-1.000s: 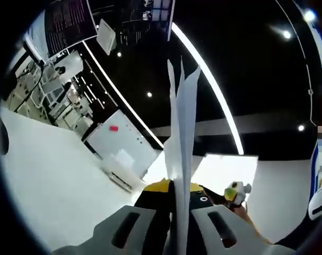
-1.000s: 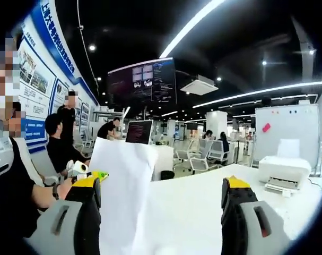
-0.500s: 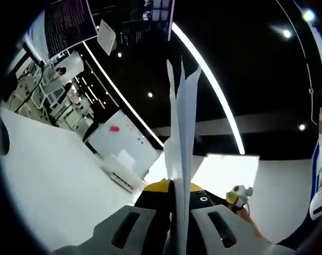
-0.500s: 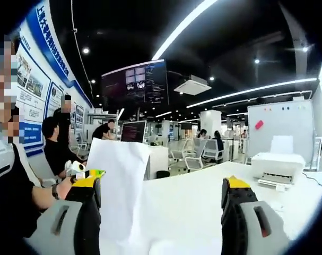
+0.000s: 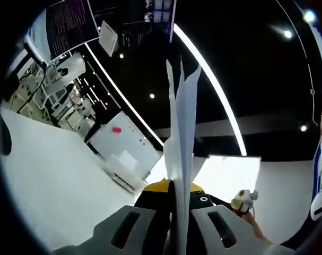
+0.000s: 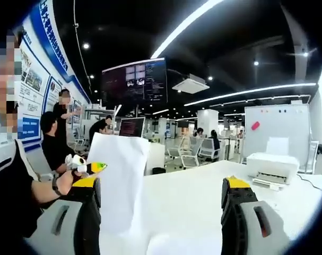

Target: Organize the stack of printing papers by aligning and flattening the scattered papers on the table

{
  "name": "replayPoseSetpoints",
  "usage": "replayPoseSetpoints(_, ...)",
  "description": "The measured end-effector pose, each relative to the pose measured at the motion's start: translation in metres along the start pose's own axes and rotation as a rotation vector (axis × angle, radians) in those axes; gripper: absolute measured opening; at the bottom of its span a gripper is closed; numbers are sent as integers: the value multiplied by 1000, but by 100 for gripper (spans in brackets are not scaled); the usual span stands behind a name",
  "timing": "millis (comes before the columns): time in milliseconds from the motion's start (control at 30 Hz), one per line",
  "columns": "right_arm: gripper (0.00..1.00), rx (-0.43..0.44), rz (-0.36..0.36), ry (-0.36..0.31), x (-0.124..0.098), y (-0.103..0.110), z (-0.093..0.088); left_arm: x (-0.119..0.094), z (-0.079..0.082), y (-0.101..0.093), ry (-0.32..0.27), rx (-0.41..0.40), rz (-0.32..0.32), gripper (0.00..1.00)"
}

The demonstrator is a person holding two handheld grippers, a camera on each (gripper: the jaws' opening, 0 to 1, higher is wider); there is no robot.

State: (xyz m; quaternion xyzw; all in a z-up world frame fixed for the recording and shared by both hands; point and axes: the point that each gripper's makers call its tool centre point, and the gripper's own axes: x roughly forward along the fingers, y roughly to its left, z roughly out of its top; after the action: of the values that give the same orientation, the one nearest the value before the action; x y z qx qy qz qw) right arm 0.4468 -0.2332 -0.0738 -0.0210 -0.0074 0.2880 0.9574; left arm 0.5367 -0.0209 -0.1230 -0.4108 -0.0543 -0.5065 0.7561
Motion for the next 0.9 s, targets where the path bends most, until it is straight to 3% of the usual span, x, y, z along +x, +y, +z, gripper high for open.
replayPoseSetpoints(433,90,-1,-8,-24,-21,9,0,0,2,0,-14,4,4,6)
replayPoseSetpoints(900,89,16,-23,6,-33,8,-22,0,0,1,-14,3,8,6)
